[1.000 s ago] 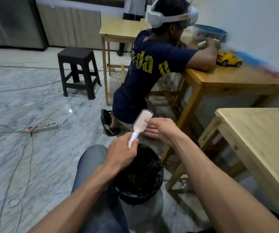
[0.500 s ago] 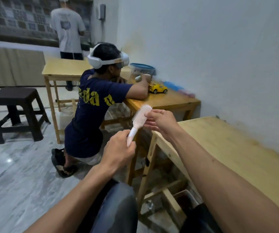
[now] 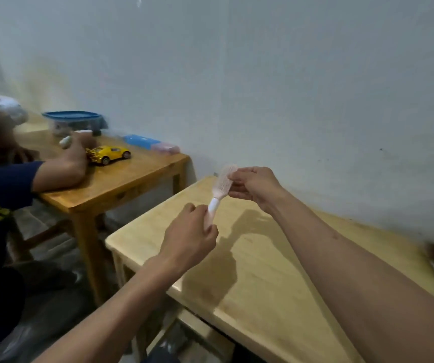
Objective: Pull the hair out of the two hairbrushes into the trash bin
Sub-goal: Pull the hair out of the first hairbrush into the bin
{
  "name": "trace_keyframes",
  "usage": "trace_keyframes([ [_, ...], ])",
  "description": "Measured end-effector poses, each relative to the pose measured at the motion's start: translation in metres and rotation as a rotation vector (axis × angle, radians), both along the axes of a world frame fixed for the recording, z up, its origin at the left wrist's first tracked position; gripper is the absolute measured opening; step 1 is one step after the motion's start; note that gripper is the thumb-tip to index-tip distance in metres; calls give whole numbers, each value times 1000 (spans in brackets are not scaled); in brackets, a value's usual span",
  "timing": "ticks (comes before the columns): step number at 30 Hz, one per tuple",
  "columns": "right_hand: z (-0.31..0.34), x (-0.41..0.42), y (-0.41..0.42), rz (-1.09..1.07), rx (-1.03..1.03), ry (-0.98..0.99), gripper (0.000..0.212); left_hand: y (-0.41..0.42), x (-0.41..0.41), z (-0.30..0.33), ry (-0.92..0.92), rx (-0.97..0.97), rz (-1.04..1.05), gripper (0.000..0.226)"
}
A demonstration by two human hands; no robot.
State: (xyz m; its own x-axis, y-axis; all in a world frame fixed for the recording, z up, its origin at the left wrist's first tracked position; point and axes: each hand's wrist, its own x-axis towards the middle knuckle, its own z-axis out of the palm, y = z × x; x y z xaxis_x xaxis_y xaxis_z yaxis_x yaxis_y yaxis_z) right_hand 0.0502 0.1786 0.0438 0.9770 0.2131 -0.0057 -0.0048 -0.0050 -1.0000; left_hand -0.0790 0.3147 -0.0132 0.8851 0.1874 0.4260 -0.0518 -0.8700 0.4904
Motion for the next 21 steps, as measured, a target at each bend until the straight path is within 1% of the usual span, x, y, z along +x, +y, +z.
trace_keyframes([
  [2, -7, 15, -27, -73, -24, 11, 9, -19, 21, -3, 28, 21, -53, 26],
  [5, -21, 34, -63, -185, -61, 50, 4, -45, 49, -10, 62, 83, -139, 24],
  [11, -52, 73, -116, -373, -173, 132, 8, -94, 94, -23, 147, 200, -267, 28],
  [17, -74, 109, -136, -487, -225, 174, 7, -117, 130, -34, 198, 200, -301, 31],
  [21, -83, 122, -142, -516, -236, 191, 7, -126, 146, -41, 205, 141, -326, 31],
])
